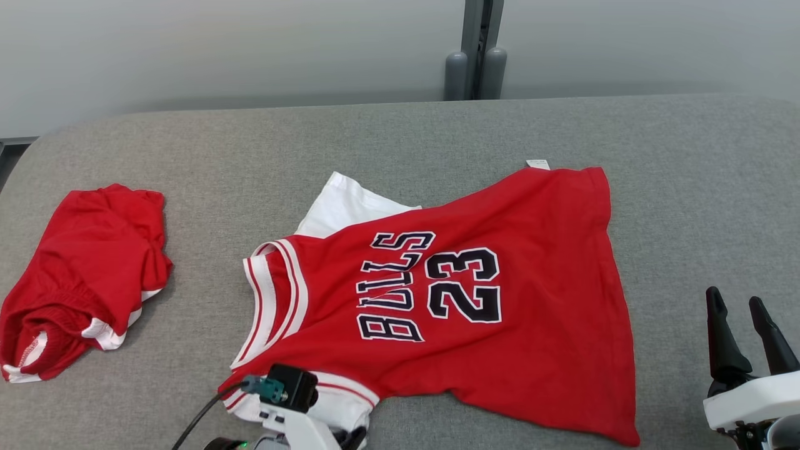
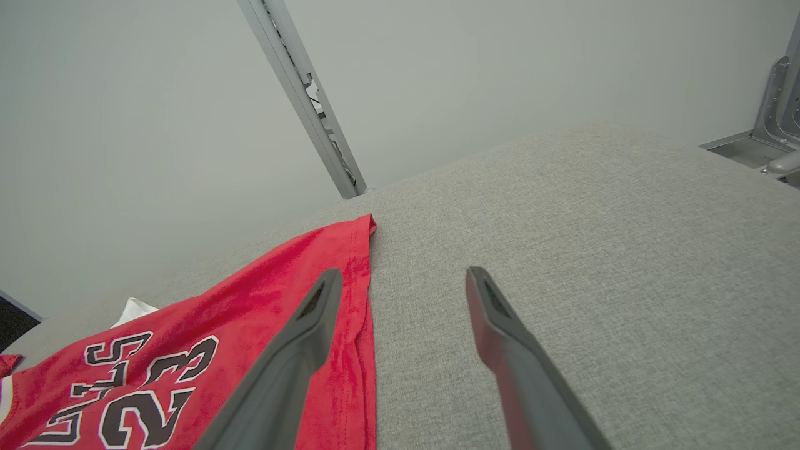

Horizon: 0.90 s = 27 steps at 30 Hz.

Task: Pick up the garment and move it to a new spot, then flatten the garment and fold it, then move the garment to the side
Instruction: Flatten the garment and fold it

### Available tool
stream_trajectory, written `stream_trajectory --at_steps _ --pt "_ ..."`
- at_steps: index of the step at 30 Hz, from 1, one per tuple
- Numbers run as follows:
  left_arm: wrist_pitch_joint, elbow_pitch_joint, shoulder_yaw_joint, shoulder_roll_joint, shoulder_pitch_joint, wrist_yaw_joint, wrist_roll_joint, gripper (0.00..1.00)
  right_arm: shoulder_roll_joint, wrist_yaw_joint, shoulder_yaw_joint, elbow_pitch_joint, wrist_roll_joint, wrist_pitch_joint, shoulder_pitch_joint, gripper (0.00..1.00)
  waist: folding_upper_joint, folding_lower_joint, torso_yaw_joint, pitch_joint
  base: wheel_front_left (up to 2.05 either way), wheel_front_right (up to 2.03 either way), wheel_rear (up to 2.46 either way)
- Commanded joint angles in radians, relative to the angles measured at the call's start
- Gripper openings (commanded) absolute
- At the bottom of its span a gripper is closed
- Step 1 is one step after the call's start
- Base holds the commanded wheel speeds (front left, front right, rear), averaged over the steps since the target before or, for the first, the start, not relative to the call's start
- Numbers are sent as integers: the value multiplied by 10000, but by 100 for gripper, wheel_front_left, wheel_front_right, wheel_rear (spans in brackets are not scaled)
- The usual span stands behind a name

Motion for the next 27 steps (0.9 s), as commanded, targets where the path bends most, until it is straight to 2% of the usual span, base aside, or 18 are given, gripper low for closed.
stream_trajectory --at_steps 1,8,10,11,12,13,16,20,23,27 --pt "-53 -65 76 -50 -226 -63 -35 0 -67 20 -23 17 -14 -6 -110 100 0 0 -20 14 0 0 0" --pt "512 -336 -4 138 -1010 153 326 0 7 20 38 63 -10 -11 -200 100 0 0 -180 181 0 0 0" --pt "860 -132 -125 -100 -1325 54 211 4 41 20 87 84 -11 -15 -265 100 0 0 -219 229 0 0 0" --pt "977 17 -148 -206 -1521 3 184 13 57 20 117 94 -15 -18 -306 100 0 0 -246 257 0 0 0" --pt "1077 225 -180 -285 -1749 -52 195 36 67 20 142 106 -14 -22 -337 100 0 0 -273 278 0 0 0" --pt "1131 432 -197 -396 -1948 -94 241 100 74 20 173 133 -13 -33 -354 100 0 0 -298 289 0 0 0" --pt "1045 1020 -213 -917 -2272 -310 78 100 86 20 250 200 4 -67 -386 100 0 0 -372 318 0 0 0" --pt "774 1558 -196 -1125 -2401 -541 45 100 63 20 261 300 61 -115 -342 100 0 0 -395 299 0 0 0" --pt "324 1466 -80 -1082 -2166 -697 65 100 20 20 150 379 92 -198 -189 100 0 0 -254 212 0 0 0" --pt "-83 897 56 -827 -1743 -536 147 100 10 20 96 401 80 -194 -98 100 0 0 86 26 0 0 0"
